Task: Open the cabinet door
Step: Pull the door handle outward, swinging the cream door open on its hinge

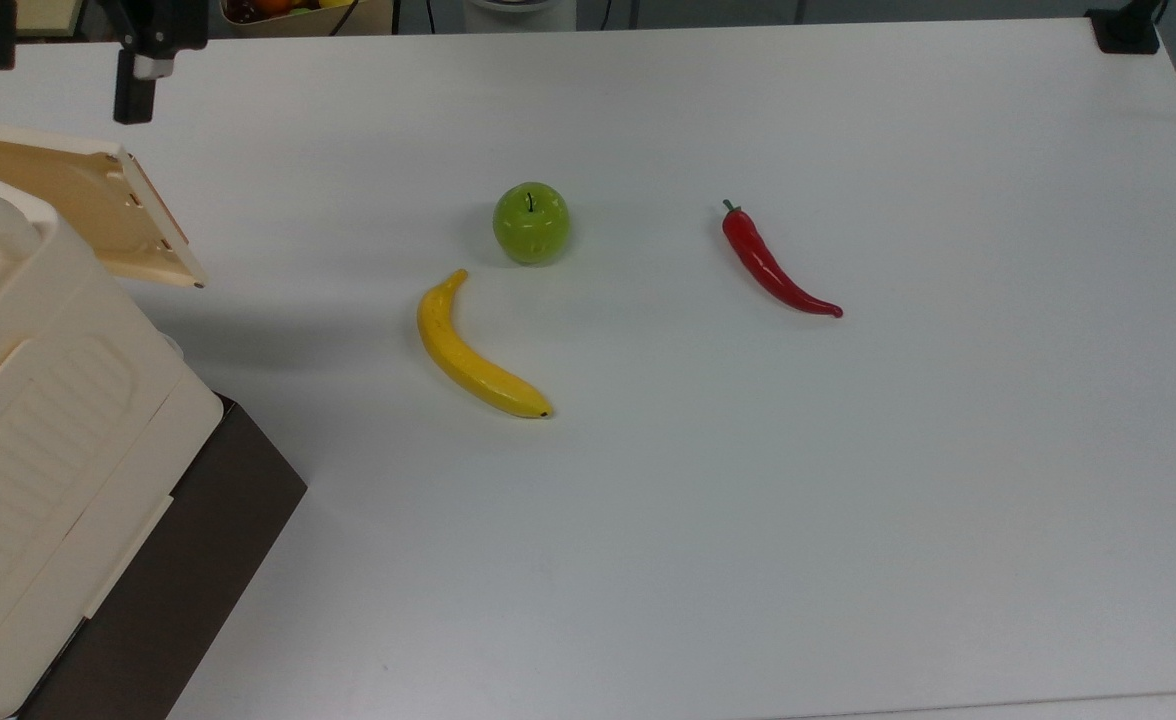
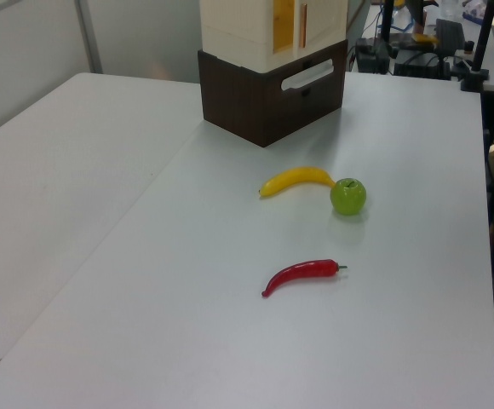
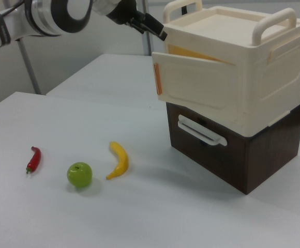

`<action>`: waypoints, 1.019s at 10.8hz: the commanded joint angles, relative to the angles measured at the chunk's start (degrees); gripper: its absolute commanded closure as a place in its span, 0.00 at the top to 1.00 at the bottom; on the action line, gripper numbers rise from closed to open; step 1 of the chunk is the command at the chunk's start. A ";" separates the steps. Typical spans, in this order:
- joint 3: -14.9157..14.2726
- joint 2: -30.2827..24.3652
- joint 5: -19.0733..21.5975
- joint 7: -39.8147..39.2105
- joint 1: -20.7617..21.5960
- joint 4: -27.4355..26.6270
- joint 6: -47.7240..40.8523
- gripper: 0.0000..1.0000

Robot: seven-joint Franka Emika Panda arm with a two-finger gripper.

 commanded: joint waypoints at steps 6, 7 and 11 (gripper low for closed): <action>-0.46 3.11 0.12 0.11 0.38 -1.19 3.13 1.00; -0.63 2.41 0.56 -1.55 0.38 -1.02 -0.29 1.00; -0.72 -0.05 1.26 -7.09 0.12 -0.76 -13.75 1.00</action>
